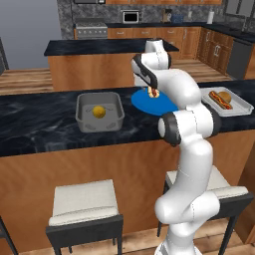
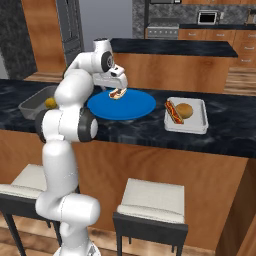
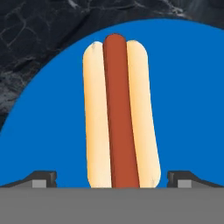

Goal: Place one cooked food and one vegetable from the large plate to each tupperware container.

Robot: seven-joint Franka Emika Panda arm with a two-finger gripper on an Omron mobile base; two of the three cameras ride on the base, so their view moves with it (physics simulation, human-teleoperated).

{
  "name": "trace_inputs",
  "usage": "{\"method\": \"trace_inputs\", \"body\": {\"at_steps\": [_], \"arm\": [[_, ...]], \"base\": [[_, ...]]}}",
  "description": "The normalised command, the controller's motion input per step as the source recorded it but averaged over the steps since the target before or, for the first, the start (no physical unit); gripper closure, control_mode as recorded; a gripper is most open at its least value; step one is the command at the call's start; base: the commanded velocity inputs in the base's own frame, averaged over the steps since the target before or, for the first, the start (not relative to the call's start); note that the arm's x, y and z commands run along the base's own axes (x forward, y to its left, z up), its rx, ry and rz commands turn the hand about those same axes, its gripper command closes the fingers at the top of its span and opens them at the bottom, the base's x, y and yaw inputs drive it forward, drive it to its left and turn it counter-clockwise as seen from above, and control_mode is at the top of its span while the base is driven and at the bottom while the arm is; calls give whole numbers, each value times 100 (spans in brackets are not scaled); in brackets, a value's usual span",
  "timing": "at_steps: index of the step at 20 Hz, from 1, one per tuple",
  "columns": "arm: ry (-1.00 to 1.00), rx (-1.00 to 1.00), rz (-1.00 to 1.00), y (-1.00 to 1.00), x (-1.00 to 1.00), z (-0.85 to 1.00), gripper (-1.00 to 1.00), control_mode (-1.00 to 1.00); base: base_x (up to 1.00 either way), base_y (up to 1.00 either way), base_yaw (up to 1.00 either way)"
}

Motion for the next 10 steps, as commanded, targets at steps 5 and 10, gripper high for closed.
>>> {"method": "trace_inputs", "body": {"at_steps": [5, 10], "arm": [[0, 0, 0, -15, 14, -5, -100, -100], [0, 0, 0, -2, 9, -33, -100, -100]], "base": [[0, 0, 0], [0, 0, 0]]}}
